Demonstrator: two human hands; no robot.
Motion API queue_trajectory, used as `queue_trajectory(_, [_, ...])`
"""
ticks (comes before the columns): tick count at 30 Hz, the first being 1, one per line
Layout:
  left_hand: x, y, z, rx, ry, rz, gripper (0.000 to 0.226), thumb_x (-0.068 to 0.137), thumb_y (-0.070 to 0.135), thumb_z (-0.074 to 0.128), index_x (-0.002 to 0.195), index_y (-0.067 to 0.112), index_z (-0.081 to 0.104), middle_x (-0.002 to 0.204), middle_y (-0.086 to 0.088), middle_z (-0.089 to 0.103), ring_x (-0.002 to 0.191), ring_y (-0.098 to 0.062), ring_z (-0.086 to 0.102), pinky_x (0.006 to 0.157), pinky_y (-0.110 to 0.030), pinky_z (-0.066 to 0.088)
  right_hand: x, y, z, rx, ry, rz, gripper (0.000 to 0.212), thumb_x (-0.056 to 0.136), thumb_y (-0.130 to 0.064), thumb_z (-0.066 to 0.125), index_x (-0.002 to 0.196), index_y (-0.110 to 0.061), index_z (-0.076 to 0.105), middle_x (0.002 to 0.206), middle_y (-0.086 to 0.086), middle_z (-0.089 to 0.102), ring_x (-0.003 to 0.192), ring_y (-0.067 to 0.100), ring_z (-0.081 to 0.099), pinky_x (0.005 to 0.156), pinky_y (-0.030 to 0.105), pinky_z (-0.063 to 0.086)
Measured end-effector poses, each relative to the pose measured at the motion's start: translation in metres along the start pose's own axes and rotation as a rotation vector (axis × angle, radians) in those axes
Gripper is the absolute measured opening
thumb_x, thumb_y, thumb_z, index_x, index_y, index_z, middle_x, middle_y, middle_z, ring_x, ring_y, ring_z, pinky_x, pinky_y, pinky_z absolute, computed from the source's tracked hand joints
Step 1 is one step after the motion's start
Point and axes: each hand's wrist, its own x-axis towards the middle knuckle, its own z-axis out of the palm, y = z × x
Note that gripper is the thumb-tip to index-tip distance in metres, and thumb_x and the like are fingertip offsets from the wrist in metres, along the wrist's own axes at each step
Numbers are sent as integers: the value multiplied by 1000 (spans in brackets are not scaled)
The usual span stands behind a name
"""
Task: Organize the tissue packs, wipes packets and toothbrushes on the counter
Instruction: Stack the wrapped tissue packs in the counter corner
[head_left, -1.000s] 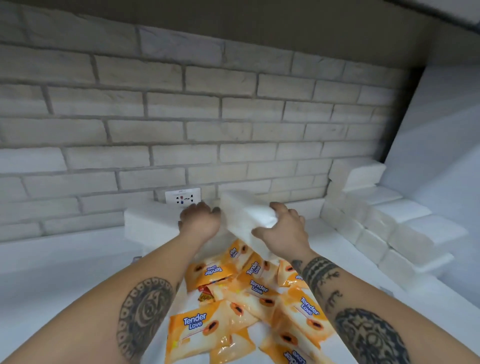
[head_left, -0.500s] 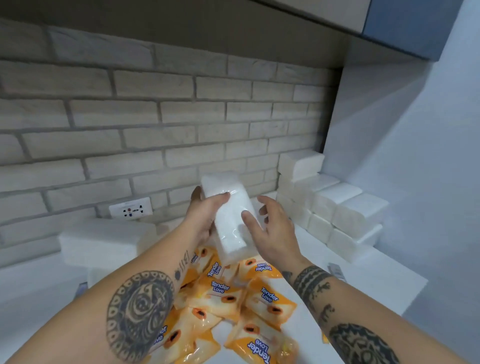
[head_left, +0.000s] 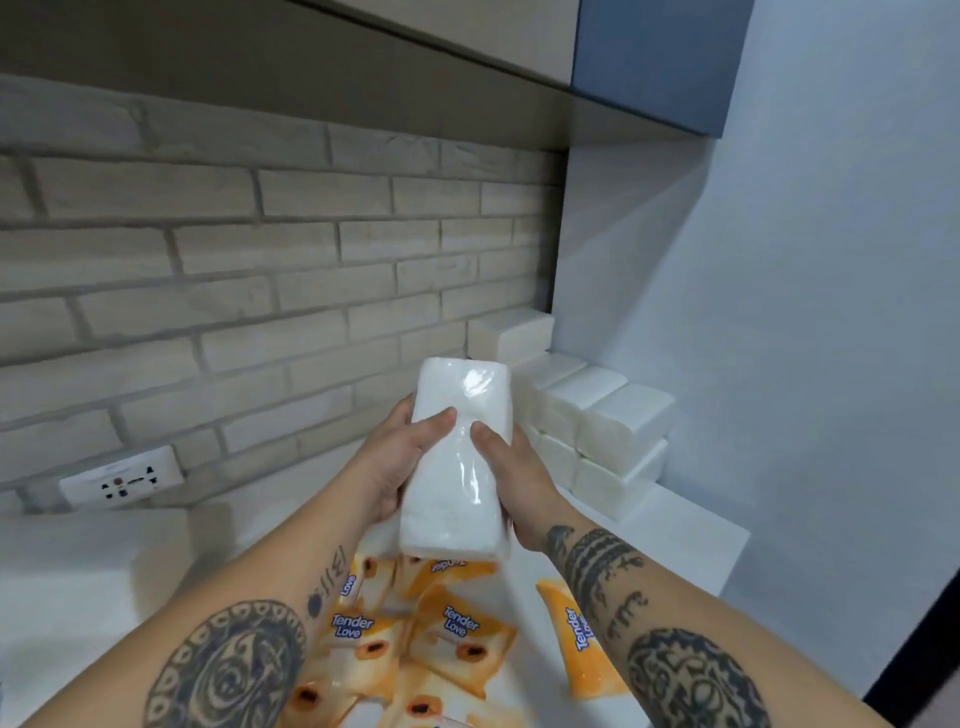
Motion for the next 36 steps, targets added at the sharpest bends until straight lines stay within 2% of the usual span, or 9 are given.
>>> queue_trajectory(3, [12, -2, 20, 60, -59, -19, 56, 87, 43, 79, 135, 24, 57, 117, -9, 77, 104, -33, 75, 87, -51, 60, 8, -2, -24, 54, 104, -20, 53, 90, -54, 66, 137, -33, 53, 122, 0, 75, 105, 23, 76, 94, 52, 61])
queue_trajectory(7, [35, -14, 36, 247, -197, -166, 75, 71, 61, 80, 137, 35, 56, 121, 1, 75, 112, -28, 71, 94, -51, 56, 28, -13, -60, 123, 245, -15, 48, 92, -55, 65, 134, -33, 53, 117, 0, 75, 99, 23, 77, 90, 52, 62])
queue_trajectory(10, [54, -21, 46, 283, -221, -253, 72, 68, 66, 78, 130, 34, 61, 120, -1, 75, 115, -25, 68, 89, -47, 56, 50, -21, -79, 163, 310, -15, 67, 80, -64, 67, 137, -34, 49, 120, -2, 73, 103, 25, 75, 92, 52, 61])
queue_trajectory(13, [84, -24, 61, 189, -155, -231, 79, 63, 60, 86, 129, 22, 64, 117, -7, 77, 108, -28, 73, 90, -44, 61, 75, -28, -94, 167, 349, -17, 82, 73, -70, 66, 145, -38, 41, 123, -5, 71, 106, 23, 73, 97, 52, 58])
queue_trajectory(22, [182, -18, 98, 84, -7, -149, 64, 66, 45, 85, 122, 19, 69, 93, 2, 78, 83, -18, 71, 68, -31, 57, 152, -51, -156, 145, 280, -98, 66, 84, -60, 73, 138, -32, 48, 123, -6, 72, 106, 17, 74, 97, 48, 59])
queue_trajectory(26, [217, -25, 111, 37, 73, -106, 58, 70, 42, 87, 121, 20, 70, 103, -1, 80, 94, -21, 73, 76, -33, 56, 184, -53, -182, 125, 265, -65, 55, 94, -51, 68, 140, -27, 48, 124, -6, 71, 106, 14, 73, 82, 32, 59])
queue_trajectory(29, [235, -28, 127, -79, 142, -55, 35, 87, 36, 79, 116, 18, 72, 104, 0, 80, 96, -20, 74, 81, -33, 56, 208, -50, -197, 155, 301, -38, 60, 93, -56, 67, 141, -26, 46, 125, -5, 69, 109, 17, 70, 82, 34, 57])
queue_trajectory(33, [261, -36, 140, -152, 165, -187, 58, 79, 60, 77, 122, 23, 69, 120, -3, 73, 115, -26, 66, 97, -40, 53, 241, -43, -215, 180, 337, -26, 57, 93, -59, 65, 136, -27, 48, 117, -2, 68, 100, 19, 69, 74, 34, 54])
queue_trajectory(36, [280, -42, 141, -131, 133, -253, 58, 81, 63, 75, 121, 22, 70, 112, -4, 77, 109, -27, 71, 93, -45, 56, 258, -39, -222, 171, 329, -16, 50, 93, -58, 65, 132, -30, 52, 116, 4, 72, 94, 19, 69, 76, 37, 57])
